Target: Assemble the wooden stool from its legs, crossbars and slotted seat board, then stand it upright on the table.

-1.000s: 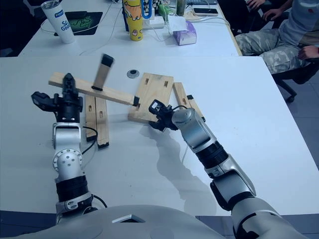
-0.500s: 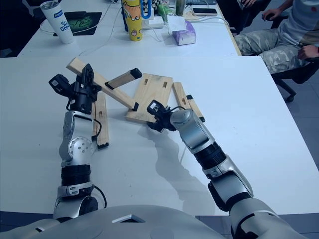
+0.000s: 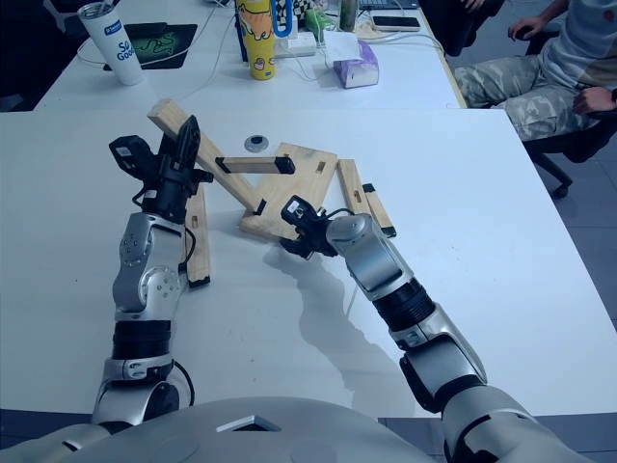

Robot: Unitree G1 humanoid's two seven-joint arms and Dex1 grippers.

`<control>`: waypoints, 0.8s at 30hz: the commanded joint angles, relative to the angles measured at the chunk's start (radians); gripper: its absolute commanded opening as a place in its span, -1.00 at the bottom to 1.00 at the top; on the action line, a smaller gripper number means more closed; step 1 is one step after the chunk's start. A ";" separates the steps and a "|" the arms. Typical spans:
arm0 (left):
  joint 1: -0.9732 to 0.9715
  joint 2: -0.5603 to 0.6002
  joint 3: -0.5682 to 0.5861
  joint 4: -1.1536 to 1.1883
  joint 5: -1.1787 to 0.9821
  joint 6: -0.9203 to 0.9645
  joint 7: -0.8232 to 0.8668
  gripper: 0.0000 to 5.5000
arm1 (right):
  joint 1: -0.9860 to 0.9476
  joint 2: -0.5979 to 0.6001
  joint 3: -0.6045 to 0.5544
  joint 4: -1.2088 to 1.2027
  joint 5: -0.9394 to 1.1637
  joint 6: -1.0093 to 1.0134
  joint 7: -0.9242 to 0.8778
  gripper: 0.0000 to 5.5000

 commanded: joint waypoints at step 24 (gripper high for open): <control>0.079 -0.058 -0.113 -0.057 0.134 0.293 0.077 -0.63 | 0.051 0.036 -0.029 0.005 0.028 -0.119 -0.038 0.19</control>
